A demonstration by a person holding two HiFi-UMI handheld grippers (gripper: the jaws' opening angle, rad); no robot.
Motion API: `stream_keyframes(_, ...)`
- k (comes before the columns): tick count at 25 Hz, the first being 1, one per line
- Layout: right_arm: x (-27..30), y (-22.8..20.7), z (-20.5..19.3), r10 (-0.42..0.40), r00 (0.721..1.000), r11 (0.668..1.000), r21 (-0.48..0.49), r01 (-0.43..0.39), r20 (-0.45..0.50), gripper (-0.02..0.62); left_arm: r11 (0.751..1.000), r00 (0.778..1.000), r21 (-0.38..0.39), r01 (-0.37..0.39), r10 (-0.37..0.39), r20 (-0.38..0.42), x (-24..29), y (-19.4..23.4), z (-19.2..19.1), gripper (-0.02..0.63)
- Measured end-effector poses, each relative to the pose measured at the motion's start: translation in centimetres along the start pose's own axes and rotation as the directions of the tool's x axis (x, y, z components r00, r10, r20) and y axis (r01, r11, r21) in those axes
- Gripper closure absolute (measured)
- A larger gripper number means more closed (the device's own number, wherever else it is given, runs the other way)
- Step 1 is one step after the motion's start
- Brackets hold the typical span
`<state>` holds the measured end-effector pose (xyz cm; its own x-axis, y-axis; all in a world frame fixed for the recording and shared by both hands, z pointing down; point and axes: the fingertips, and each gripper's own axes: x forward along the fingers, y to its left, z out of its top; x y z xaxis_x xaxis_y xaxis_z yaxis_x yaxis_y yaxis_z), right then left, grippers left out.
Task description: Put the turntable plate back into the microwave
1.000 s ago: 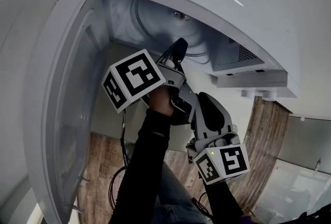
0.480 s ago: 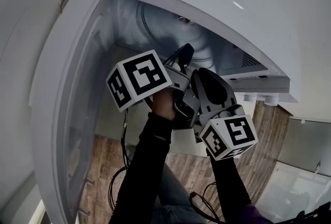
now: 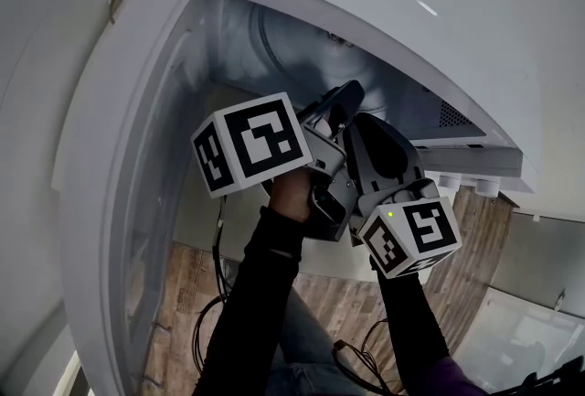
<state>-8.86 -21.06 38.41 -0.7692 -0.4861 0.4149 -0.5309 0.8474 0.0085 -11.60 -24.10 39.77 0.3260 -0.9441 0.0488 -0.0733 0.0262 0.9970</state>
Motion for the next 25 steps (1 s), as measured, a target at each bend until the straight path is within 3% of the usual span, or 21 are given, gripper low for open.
stream_keyframes(8, 0.3, -0.7, -0.1, -0.057, 0.998, 0.998, -0.013, 0.057, 0.0, 0.54, 1.0, 0.995, 0.008, -0.001, 0.001, -0.104, 0.4, -0.5, -0.5, 0.42)
stream_keyframes(14, 0.2, -1.4, -0.4, -0.099, 0.995, 0.995, -0.02, 0.099, 0.008, 0.54, 0.988, 0.989, 0.151, -0.025, 0.046, -0.138, 0.5, -0.4, -1.4, 0.414)
stream_keyframes(17, 0.3, -1.5, -0.5, -0.112, 0.994, 0.993, -0.028, 0.112, 0.013, 0.54, 0.986, 0.986, 0.164, -0.029, 0.055, -0.158, 0.6, -0.4, -1.6, 0.403)
stream_keyframes(21, 0.2, -0.8, -0.2, -0.071, 0.997, 0.996, -0.043, 0.072, 0.023, 0.54, 0.992, 0.987, 0.127, -0.009, 0.03, -0.157, 0.6, -0.6, -1.5, 0.397)
stream_keyframes(25, 0.4, 0.2, 0.3, -0.023, 0.999, 0.997, -0.075, 0.025, 0.037, 0.54, 0.99, 0.986, 0.138, 0.0, 0.023, -0.163, 0.5, -0.6, -1.5, 0.397)
